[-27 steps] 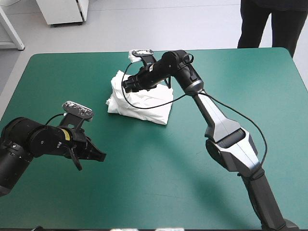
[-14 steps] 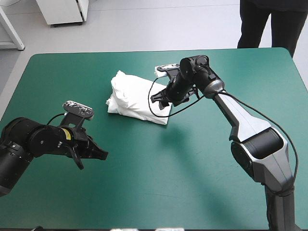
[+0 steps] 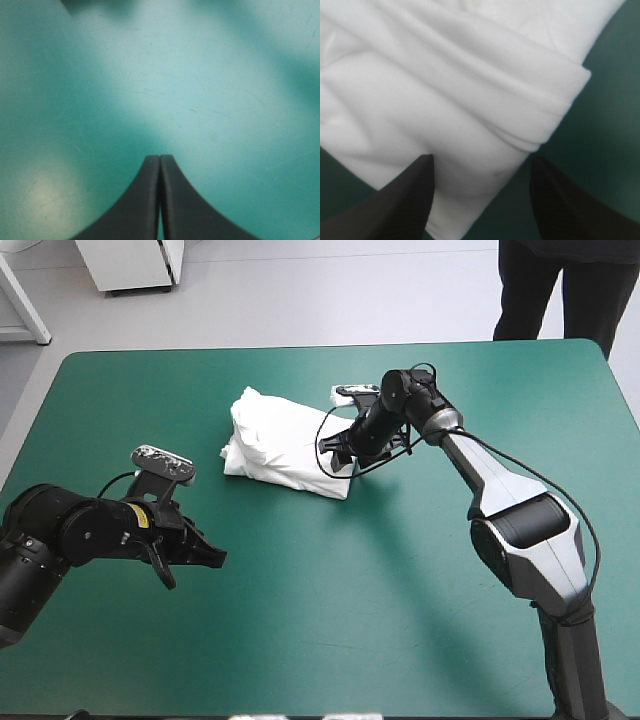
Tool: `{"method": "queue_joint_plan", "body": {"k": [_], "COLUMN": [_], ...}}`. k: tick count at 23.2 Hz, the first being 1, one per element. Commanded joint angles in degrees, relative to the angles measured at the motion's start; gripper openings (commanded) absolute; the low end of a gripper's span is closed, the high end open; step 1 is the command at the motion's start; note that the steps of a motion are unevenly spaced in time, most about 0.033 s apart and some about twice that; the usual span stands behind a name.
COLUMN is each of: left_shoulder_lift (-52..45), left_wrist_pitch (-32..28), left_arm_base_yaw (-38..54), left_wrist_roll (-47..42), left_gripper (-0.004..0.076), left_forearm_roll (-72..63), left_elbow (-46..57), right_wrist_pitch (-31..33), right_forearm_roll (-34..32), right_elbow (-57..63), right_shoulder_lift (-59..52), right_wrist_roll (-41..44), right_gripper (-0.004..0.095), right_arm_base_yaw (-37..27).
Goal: Fold the cloth
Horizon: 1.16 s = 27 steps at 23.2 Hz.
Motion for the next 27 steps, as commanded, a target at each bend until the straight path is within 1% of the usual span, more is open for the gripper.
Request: {"method": "queue_joint_plan", "body": {"k": [1,7,9,10,11,12,13,16,18,20,21,23,27], "left_shoulder_lift": [-1.1,-1.1,-1.1,-1.1,-1.1,-1.1,-1.0,-1.0,-1.0,-1.0,-1.0,-1.0,-1.0], "left_wrist_pitch": [-2.3,-2.3,-2.3,-2.5,-2.6,-2.9,-2.9,-2.8,-2.7,-2.0,-1.7,-1.6,-1.6], "left_arm_base_yaw": [0.1,0.1,0.1,0.1,0.1,0.1,0.1,0.1,0.1,0.1,0.1,0.1,0.1], "left_wrist_roll": [0.0,0.0,0.0,0.0,0.0,0.0,0.0,0.0,0.0,0.0,0.0,0.0,0.0], "left_gripper": [-0.0009,-0.0009,-0.0009,-0.0009,-0.0009,-0.0009,-0.0009,-0.0009,-0.0009,-0.0009,-0.0009,-0.0009,-0.0009], "left_forearm_roll": [-0.7,-0.7,-0.7,-0.7,-0.7,-0.7,-0.7,-0.7,-0.7,-0.7,-0.7,-0.7,-0.7], "left_elbow": [-1.3,-1.3,-1.3,-1.3,-1.3,-1.3,-1.3,-1.3,-1.3,-1.3,-1.3,-1.3,-1.3], "right_wrist_pitch": [-1.8,-2.1,-2.1,-1.4,-1.0,-0.1,0.3,5.0,5.4,5.4,5.4,5.4,5.4], "right_forearm_roll": [3.0,3.9,3.6,2.9,2.6,1.5,1.0,-0.3,-3.8,-10.2,-11.0,-13.0,-17.3], "right_elbow": [-1.4,-1.4,-1.4,-1.4,-1.4,-1.4,-1.4,-1.9,-1.9,-1.8,-1.7,0.4,13.3], "right_shoulder_lift": [-2.3,-0.7,-0.7,-0.7,-0.7,-0.7,-0.7,-0.8,-1.5,-3.4,-4.1,-6.0,-12.6], "right_wrist_roll": [-1.0,-2.0,-2.0,-2.0,-2.0,-1.8,-1.6,-3.8,-3.7,-3.0,-2.9,-2.7,-2.7], "right_gripper": [0.0532,0.0518,0.044,0.0268,0.0158,-0.0014,-0.0009,-0.0017,-0.0017,-0.0017,-0.0017,-0.0017,-0.0017], "right_arm_base_yaw": [-0.3,-0.3,-0.3,-0.3,-0.3,-0.3,-0.3,-0.5,-0.5,-0.7,-1.1,-2.7,-9.9]}}
